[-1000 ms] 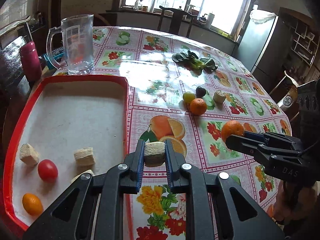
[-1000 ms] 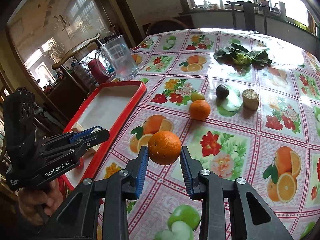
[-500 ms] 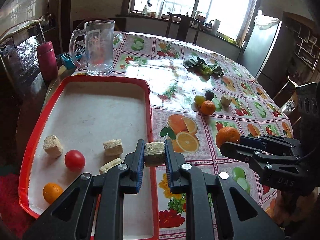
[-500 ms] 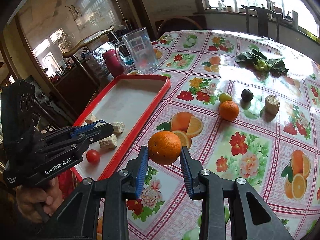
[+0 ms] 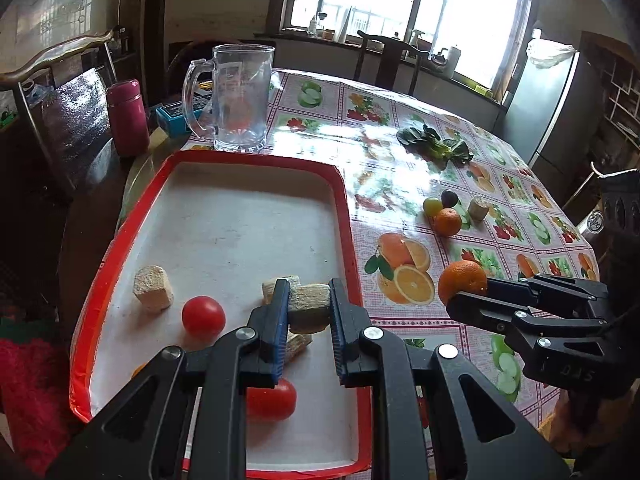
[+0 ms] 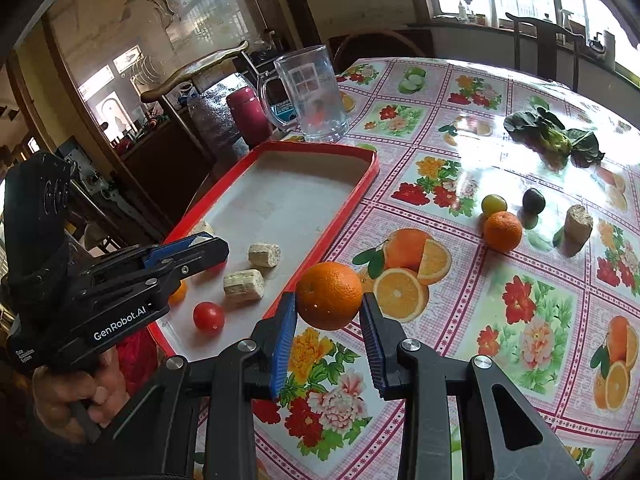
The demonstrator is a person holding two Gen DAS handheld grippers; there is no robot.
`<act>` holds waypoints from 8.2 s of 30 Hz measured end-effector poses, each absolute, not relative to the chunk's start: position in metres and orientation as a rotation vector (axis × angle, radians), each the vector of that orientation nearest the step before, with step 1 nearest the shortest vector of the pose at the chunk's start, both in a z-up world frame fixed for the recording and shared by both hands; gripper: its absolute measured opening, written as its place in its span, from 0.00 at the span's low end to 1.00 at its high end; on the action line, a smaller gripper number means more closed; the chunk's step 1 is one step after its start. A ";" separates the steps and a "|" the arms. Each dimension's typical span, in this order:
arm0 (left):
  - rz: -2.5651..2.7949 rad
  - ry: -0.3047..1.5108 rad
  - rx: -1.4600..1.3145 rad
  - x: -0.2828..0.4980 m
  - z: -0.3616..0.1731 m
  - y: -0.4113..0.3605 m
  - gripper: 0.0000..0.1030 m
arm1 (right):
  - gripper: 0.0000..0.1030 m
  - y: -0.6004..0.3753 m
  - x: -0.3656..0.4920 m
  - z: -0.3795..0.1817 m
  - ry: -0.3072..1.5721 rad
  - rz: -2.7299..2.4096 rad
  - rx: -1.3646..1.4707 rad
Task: Organize fruits
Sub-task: 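Carry the beige block and orange with both tools over the red tray, then open the left tool to drop the block while the right tool releases the orange, then move both open tools back toward the remaining items, then grasp an orange with the left tool while the right tool grasps a round bread slice, then carry the orange and bread slice with both tools over the red tray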
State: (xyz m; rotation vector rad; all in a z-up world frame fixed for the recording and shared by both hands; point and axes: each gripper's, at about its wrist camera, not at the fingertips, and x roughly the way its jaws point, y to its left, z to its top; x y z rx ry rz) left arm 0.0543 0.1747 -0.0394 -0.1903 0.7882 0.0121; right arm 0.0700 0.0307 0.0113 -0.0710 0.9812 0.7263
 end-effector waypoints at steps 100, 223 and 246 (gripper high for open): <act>-0.029 0.857 -0.202 0.077 -0.033 0.152 0.40 | 0.38 -0.063 0.094 0.007 0.973 0.561 0.032; 0.064 0.813 -0.268 0.005 -0.053 0.180 0.33 | 0.36 0.012 0.032 0.009 0.970 0.755 -0.006; 0.164 0.804 -0.323 -0.031 -0.064 0.239 0.33 | 0.36 0.081 0.003 -0.005 1.010 0.866 -0.094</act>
